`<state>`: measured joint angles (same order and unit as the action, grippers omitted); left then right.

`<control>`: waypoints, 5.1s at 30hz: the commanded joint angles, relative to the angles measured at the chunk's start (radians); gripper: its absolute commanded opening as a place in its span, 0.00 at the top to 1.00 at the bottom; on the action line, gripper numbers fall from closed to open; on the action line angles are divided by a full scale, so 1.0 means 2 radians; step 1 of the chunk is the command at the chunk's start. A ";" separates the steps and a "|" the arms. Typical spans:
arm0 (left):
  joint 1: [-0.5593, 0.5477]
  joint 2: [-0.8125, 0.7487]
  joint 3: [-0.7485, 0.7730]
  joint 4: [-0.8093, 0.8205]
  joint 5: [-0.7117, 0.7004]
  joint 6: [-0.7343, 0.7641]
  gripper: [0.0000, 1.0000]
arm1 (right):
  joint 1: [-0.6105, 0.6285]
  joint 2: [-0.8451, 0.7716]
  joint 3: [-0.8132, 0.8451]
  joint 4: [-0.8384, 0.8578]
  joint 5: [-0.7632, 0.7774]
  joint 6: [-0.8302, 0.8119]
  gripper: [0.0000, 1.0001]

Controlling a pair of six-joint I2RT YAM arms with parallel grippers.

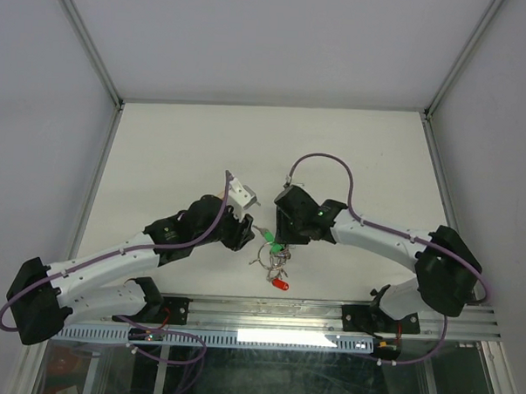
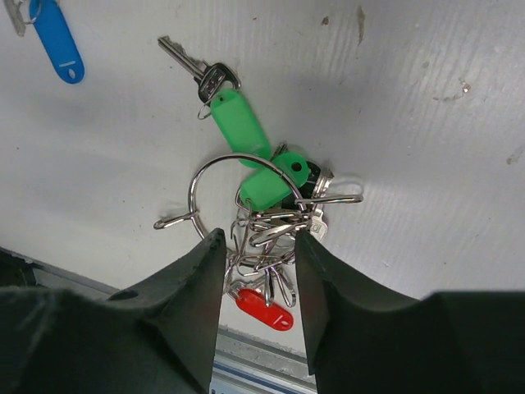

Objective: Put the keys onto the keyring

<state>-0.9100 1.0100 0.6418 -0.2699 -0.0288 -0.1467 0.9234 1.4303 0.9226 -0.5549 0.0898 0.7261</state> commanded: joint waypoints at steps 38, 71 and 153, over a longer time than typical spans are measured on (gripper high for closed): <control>-0.002 -0.033 0.021 -0.003 -0.019 0.027 0.55 | 0.052 0.098 0.082 -0.080 0.075 0.092 0.92; -0.002 -0.172 -0.008 0.000 -0.183 -0.005 0.54 | 0.074 0.112 0.115 -0.112 0.060 -0.015 0.49; -0.080 -0.064 -0.064 0.409 -0.033 0.183 0.07 | -0.111 -0.110 0.236 -0.270 -0.183 -0.294 1.00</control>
<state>-0.9710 0.9001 0.4931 0.4446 -0.0517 0.0093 0.7063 1.2182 1.3014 -1.0321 -0.2245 0.2119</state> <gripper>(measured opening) 0.937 0.012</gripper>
